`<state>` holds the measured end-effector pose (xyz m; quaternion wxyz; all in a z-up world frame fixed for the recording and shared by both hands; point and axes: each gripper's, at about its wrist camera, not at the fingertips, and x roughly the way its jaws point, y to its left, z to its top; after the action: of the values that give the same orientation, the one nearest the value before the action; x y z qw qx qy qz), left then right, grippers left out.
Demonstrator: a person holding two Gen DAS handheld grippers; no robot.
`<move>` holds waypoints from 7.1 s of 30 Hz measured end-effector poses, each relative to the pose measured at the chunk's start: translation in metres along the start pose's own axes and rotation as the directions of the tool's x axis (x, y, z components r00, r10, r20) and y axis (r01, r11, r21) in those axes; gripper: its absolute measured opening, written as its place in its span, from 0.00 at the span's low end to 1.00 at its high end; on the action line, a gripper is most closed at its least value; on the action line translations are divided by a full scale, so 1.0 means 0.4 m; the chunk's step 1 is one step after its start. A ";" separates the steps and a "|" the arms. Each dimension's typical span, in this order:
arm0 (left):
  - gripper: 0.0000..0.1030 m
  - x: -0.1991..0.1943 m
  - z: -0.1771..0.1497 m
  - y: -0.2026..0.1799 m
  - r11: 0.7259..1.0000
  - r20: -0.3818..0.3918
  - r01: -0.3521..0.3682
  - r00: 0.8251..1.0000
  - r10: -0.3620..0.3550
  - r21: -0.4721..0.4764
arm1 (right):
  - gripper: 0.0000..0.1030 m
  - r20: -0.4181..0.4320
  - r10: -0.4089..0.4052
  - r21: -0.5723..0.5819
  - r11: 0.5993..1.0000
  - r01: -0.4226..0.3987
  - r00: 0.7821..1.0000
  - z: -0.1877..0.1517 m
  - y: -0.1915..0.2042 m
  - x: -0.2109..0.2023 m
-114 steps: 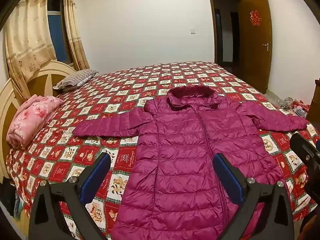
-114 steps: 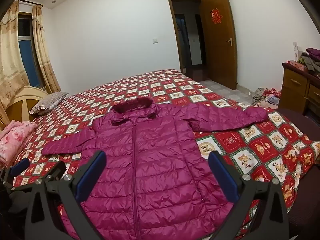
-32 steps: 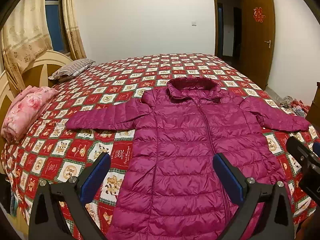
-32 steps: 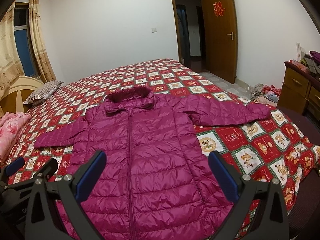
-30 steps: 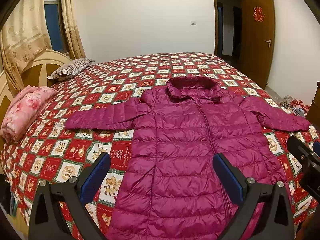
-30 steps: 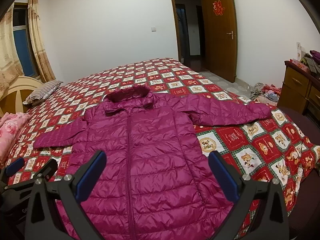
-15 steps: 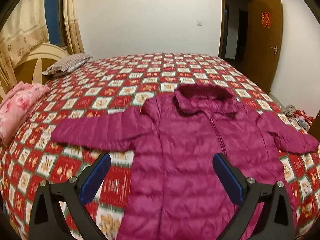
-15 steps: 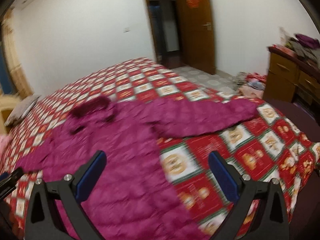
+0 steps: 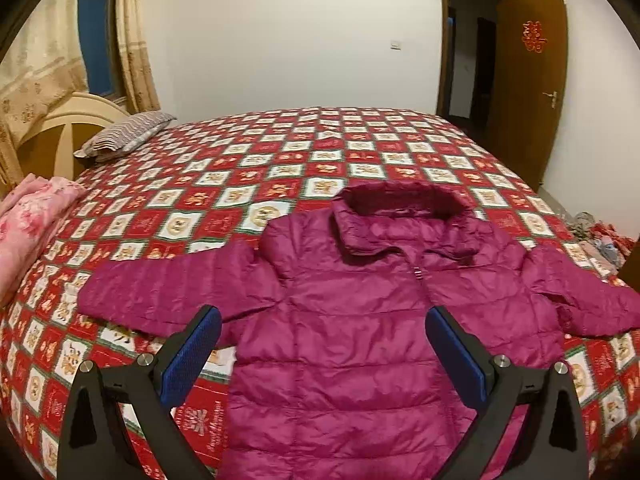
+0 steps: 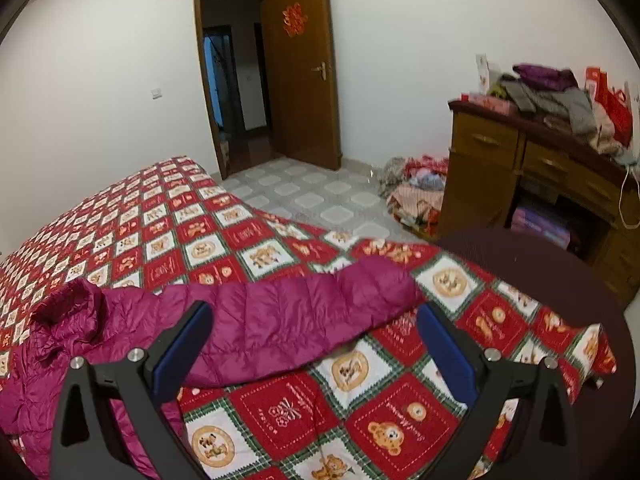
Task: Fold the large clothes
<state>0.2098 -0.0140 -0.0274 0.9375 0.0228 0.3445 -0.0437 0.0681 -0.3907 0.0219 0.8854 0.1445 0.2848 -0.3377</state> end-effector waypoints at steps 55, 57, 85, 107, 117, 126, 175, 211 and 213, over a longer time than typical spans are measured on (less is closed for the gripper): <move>0.99 0.000 -0.060 0.220 0.986 -0.039 -0.118 0.993 0.114 -0.118 | 0.15 -0.089 0.062 0.013 0.998 -0.061 0.994 0.046 -0.120 0.355; 0.99 -0.014 -0.065 0.237 0.985 -0.032 -0.118 0.993 0.115 -0.129 | 0.14 -0.041 0.144 -0.058 0.987 -0.147 0.989 0.063 -0.036 0.272; 0.99 0.012 -0.113 0.385 0.977 -0.015 -0.106 0.994 0.105 -0.188 | 0.83 -0.381 0.759 -0.226 0.477 -0.850 0.527 -0.318 0.786 0.008; 0.99 0.411 -0.107 0.034 0.981 -0.153 -0.188 0.969 0.192 0.039 | 0.50 -0.309 0.383 -0.242 0.854 -0.461 0.871 -0.303 0.523 0.359; 0.99 0.227 -0.059 0.472 0.840 -0.033 -0.331 0.936 0.352 -0.431 | 0.68 -0.282 0.437 -0.231 0.833 -0.502 0.854 -0.308 0.515 0.353; 0.99 0.379 -0.148 0.833 0.577 -0.278 -0.404 0.913 0.298 -0.710 | 0.72 -0.287 0.420 -0.258 0.832 -0.492 0.861 -0.312 0.525 0.357; 0.69 0.111 -0.181 -0.162 0.883 -0.011 0.287 0.952 -0.305 0.370 | 0.76 -0.299 0.502 -0.136 0.820 -0.556 0.812 -0.301 0.493 0.378; 0.70 0.189 0.056 0.212 0.994 0.079 0.109 0.991 -0.108 -0.019 | 0.85 -0.146 0.446 -0.224 0.855 -0.468 0.883 -0.115 0.527 0.263; 0.70 0.265 0.124 0.186 0.995 0.051 0.099 0.994 -0.098 -0.032 | 0.85 -0.179 0.459 -0.222 0.843 -0.491 0.870 -0.075 0.601 0.310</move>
<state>0.3295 0.0495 -0.0576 0.9427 -0.0114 0.3226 -0.0845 0.2949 -0.2657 -0.0614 0.9341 0.1127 0.3338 -0.0580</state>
